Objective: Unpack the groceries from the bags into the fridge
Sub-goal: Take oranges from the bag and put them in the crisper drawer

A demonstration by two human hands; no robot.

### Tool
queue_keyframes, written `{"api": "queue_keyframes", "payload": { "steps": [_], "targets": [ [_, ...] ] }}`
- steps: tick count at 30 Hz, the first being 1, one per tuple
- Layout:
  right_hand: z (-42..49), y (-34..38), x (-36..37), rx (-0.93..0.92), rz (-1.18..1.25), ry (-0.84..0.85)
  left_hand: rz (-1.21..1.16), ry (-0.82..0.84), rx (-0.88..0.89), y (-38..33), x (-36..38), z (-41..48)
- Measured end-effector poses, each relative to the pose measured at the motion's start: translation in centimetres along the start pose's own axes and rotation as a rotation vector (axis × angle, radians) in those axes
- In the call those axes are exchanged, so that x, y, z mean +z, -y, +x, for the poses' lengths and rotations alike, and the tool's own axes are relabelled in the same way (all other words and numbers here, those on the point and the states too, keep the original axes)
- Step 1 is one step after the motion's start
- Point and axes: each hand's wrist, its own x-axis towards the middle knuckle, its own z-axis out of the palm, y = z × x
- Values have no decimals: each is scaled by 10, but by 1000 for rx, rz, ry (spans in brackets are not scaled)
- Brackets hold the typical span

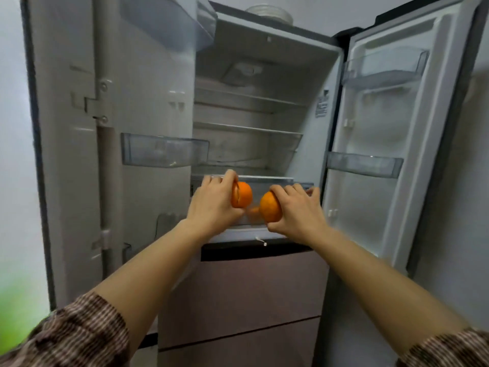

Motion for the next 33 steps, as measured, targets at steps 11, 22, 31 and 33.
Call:
{"api": "queue_keyframes", "payload": {
  "steps": [11,22,31,33],
  "targets": [
    [149,-72,90,229,395,-14,-266,-73,-297,31,121,155],
    [287,-105,178,177,798,168,-195,75,-569,94,175,241],
    [350,-126,247,-75,549,842,-64,552,-584,112,220,278],
    [353,-131,260,-100,495,945,-41,711,-602,109,231,284]
  ]
}}
